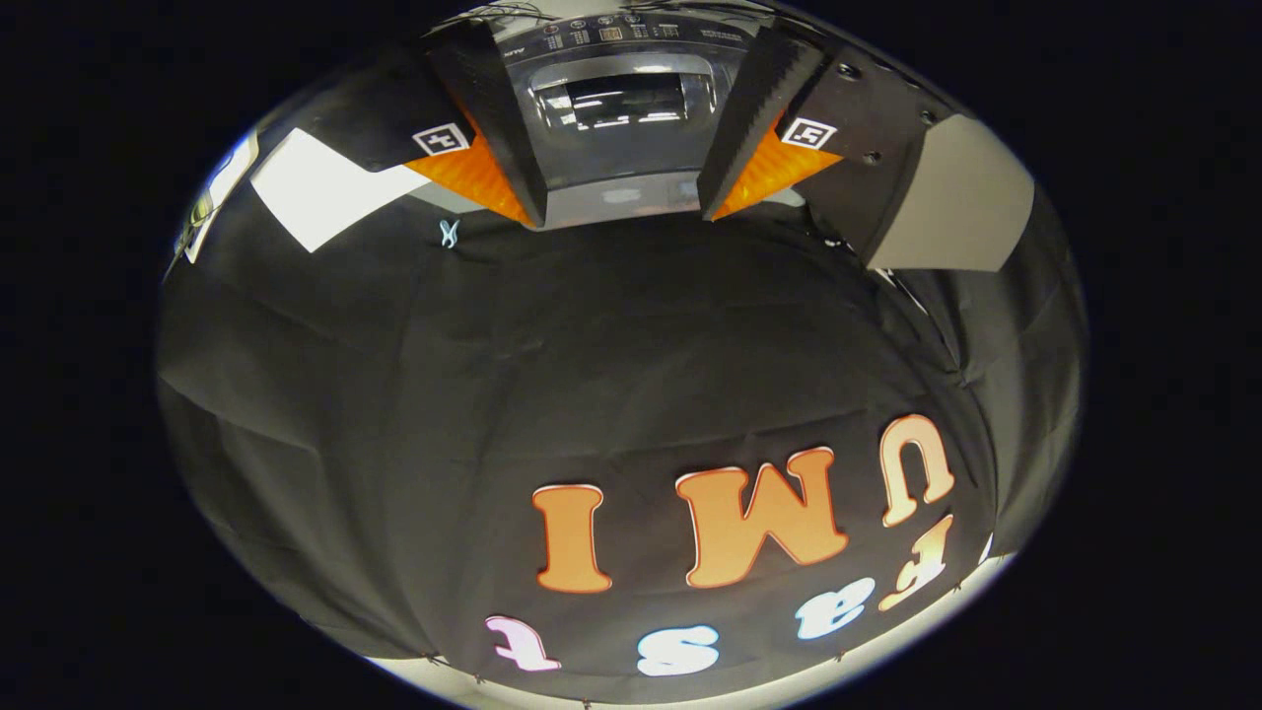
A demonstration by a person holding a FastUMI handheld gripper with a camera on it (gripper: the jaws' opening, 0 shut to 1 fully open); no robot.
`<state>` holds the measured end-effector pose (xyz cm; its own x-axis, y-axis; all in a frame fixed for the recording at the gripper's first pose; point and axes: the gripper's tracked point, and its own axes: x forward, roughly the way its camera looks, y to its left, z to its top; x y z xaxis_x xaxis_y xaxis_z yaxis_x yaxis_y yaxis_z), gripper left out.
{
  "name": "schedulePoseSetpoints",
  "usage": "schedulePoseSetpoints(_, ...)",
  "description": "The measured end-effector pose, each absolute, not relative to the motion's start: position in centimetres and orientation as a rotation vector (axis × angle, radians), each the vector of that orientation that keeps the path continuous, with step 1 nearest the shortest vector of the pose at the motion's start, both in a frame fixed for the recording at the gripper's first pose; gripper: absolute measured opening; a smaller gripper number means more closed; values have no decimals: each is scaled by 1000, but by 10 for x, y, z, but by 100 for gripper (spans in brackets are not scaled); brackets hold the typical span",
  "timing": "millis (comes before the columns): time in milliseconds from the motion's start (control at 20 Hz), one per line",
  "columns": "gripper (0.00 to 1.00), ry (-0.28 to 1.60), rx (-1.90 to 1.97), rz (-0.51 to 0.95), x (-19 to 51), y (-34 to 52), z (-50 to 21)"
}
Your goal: Put the clothes into the washing machine and then close the washing machine lid.
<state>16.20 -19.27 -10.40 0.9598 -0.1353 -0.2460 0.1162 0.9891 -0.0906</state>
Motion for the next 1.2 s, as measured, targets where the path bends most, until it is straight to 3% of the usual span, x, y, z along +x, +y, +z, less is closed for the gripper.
schedulePoseSetpoints(900, 98, -22, -143, -118, 120, -173, 94)
schedulePoseSetpoints(1200, 98, -74, -147, -112, 114, -163, 119)
